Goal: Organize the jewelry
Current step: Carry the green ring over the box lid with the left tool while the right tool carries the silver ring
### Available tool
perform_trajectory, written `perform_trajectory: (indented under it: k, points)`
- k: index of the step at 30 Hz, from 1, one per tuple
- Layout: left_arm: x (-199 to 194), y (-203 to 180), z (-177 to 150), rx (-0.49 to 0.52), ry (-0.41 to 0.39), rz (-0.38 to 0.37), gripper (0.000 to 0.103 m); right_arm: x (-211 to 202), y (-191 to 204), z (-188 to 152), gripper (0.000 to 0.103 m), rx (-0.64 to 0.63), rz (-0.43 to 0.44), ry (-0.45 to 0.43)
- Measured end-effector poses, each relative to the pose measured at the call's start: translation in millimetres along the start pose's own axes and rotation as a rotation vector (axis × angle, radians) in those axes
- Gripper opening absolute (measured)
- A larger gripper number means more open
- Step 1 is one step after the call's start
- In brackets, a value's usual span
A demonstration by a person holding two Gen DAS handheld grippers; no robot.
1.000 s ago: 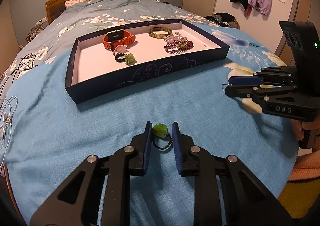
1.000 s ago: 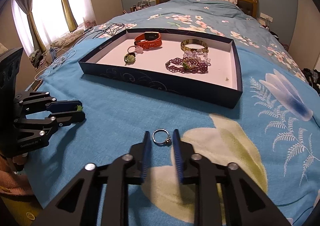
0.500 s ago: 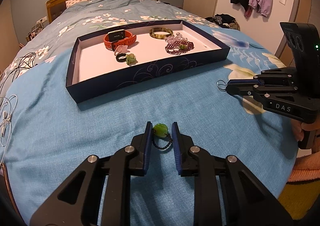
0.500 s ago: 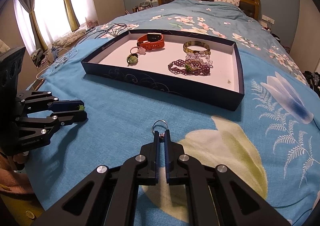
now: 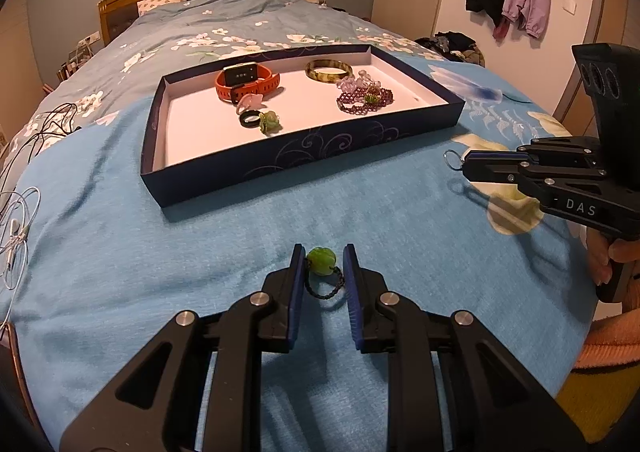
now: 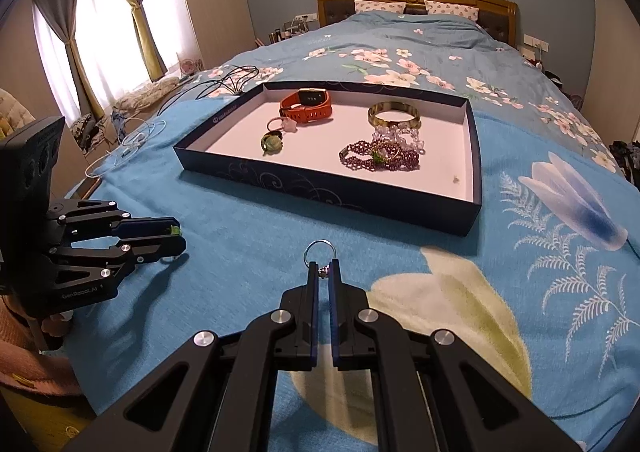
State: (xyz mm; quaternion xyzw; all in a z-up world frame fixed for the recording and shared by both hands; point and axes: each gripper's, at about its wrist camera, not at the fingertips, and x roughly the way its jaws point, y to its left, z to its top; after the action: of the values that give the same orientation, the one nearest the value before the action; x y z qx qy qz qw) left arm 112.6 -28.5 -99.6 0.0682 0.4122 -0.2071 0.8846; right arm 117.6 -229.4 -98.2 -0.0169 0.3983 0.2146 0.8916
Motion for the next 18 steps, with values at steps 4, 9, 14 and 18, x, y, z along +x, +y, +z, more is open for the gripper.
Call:
perform_trajectory:
  k: [4,9,14,18]
  points:
    - [-4.2,-0.1,1.3,-0.003,-0.017,0.004,0.019,-2.8,-1.1,1.4,0.003,0.007,0.013,-0.017]
    - [-9.4,-0.4,6.4,-0.008,-0.042,0.007,0.019,-7.2,-2.0,3.9,0.003,0.010,0.017,-0.037]
    - [-13.4,-1.1,12.6,-0.017,-0.064,0.007,0.019,-9.2,-1.6,6.7,0.003,0.016,0.025,-0.054]
    - [-14.8,-1.4,15.7,-0.020,-0.073,0.008,0.019,-10.4,-1.5,8.1,0.003,0.016,0.028,-0.061]
